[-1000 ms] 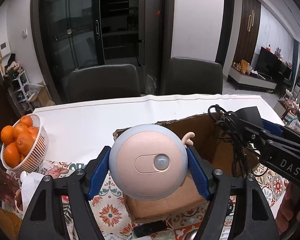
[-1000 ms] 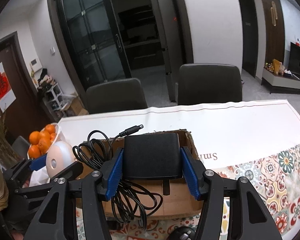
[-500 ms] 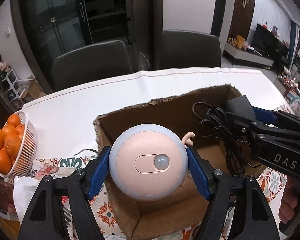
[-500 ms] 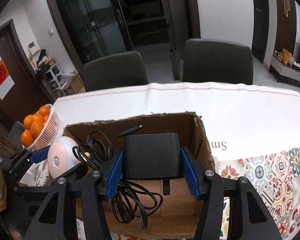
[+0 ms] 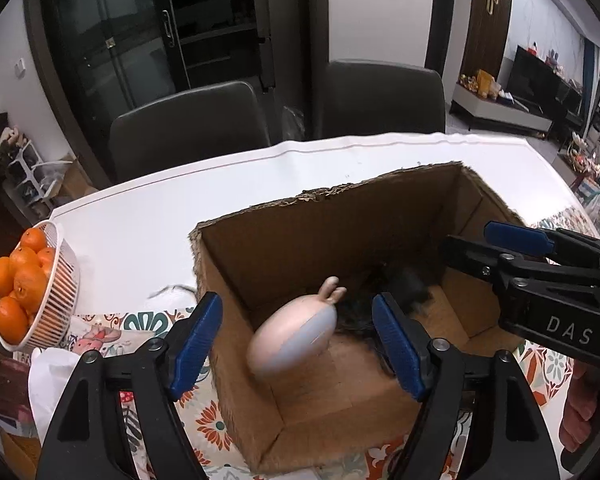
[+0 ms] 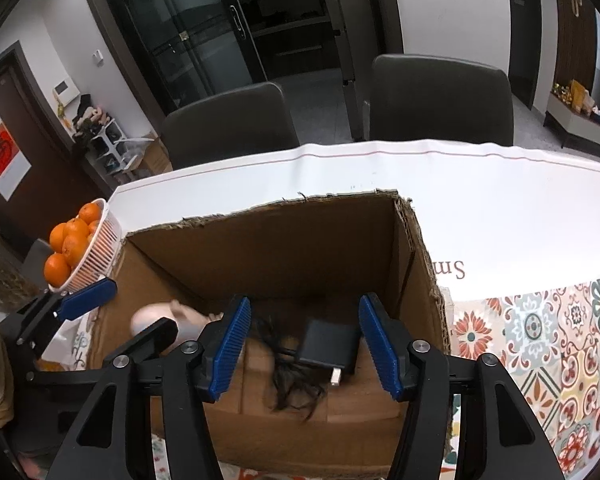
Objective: Organize rigid objects
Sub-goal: 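Open the left tool dropping the lamp into the box while the right tool releases the adapter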
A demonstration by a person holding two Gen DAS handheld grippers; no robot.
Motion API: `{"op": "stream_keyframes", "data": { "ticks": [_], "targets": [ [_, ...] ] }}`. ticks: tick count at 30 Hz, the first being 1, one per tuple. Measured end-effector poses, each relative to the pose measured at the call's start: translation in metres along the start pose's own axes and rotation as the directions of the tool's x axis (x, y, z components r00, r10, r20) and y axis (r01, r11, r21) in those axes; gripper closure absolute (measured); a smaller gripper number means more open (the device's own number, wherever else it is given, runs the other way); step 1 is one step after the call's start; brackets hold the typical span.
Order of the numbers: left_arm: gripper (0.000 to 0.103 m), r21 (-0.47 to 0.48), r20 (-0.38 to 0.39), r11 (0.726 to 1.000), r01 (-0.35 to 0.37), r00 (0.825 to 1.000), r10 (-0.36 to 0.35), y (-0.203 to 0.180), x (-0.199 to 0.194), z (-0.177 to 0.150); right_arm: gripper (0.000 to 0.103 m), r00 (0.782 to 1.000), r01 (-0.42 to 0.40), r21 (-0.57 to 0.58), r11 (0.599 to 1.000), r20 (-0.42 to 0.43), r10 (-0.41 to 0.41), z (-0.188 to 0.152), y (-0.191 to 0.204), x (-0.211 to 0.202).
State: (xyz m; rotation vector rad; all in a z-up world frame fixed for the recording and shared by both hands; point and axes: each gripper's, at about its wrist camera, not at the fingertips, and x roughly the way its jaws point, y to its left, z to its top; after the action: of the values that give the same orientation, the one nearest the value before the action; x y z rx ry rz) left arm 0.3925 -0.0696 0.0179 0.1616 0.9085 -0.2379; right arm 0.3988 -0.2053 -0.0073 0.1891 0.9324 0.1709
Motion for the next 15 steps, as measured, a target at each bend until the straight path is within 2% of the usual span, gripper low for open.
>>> {"op": "stream_keyframes", "data": {
  "ticks": [7,15],
  "targets": [
    [0.025,-0.027,0.062,1.0,-0.012,0.998,0.014,0.003,-0.03,-0.009,0.044,0.997,0.025,-0.006,1.0,0.074,-0.024,-0.007,0.009,-0.03],
    [0.025,-0.031,0.165,0.996,-0.083,0.982,0.087,0.0,-0.07,-0.03,0.041,0.983,0.07,-0.024,0.997,0.174,-0.065,-0.022,0.02,-0.069]
  ]
}}
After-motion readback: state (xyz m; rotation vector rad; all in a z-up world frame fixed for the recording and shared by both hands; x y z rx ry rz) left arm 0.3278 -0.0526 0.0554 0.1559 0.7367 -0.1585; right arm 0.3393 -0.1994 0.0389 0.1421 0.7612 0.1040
